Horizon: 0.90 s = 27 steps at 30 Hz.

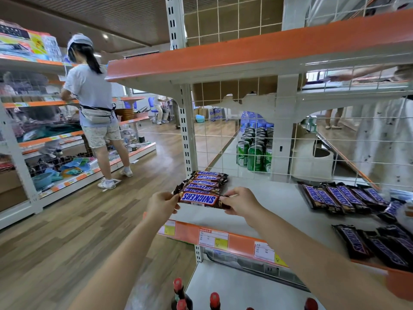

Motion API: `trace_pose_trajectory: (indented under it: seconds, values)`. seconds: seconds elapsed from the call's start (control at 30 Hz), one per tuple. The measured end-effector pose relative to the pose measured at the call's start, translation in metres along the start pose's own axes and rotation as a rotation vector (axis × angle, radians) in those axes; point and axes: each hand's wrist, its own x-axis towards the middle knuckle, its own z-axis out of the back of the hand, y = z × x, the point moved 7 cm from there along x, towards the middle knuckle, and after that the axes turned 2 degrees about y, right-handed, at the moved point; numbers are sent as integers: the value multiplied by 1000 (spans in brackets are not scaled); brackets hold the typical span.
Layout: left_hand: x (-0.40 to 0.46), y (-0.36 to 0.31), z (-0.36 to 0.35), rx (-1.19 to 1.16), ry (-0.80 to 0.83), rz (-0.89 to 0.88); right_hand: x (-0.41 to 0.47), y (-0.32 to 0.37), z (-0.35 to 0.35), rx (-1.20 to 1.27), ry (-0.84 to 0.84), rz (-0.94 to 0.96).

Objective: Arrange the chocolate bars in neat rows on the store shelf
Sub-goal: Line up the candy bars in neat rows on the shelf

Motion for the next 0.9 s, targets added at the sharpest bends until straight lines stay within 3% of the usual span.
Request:
trace_pose_trajectory:
  seconds: [0.33,0.9]
  values:
    - [37,26,-4,572,49,28,32,-10,-28,-473,52,52]
    - [63,21,-10,944,-64,-107,52,-5,-41,-712,1,229]
